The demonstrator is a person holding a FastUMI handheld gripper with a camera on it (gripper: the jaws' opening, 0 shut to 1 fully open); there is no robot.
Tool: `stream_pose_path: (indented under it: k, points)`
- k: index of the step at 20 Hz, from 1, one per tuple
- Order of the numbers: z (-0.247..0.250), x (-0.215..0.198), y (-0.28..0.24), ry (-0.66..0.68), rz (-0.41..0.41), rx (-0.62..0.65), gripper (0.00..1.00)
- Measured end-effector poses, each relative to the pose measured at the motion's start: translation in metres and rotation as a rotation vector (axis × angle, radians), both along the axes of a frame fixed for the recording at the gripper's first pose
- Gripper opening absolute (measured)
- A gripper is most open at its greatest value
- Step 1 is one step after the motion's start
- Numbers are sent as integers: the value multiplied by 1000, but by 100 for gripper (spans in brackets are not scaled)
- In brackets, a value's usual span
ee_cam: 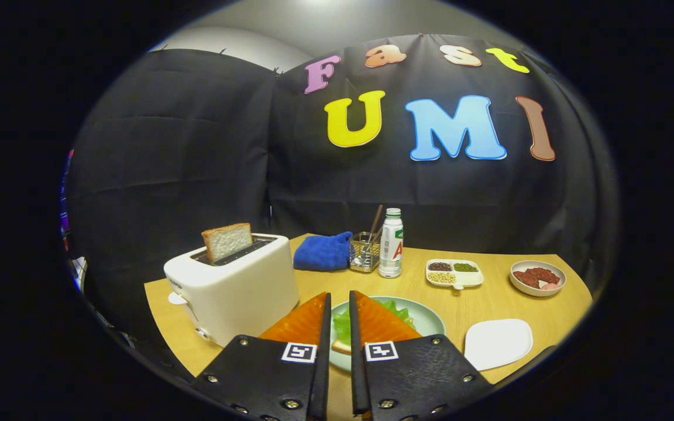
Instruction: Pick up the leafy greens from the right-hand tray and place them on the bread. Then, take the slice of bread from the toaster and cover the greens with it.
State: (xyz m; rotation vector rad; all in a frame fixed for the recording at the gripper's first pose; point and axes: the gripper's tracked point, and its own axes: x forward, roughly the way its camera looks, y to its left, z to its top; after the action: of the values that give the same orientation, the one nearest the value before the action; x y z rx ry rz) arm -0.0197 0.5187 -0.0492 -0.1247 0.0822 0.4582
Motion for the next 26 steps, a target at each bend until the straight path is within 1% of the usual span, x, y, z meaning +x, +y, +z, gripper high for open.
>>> stream_pose_path:
  k: [1, 3, 9, 12, 18, 21, 26]
  points:
    - [3, -5, 11, -4, 17, 12, 16]
    - [7, -10, 33, -16, 40, 17, 51]
    - [21, -28, 95, -27, 98, 42, 51]
    - [25, -31, 127, -41, 112, 24, 51]
    - [15, -29, 178, -59, 100, -20, 51]
    - [11, -26, 190, -49, 93, -27, 51]
    - [17, -8, 207, -59, 44, -34, 51]
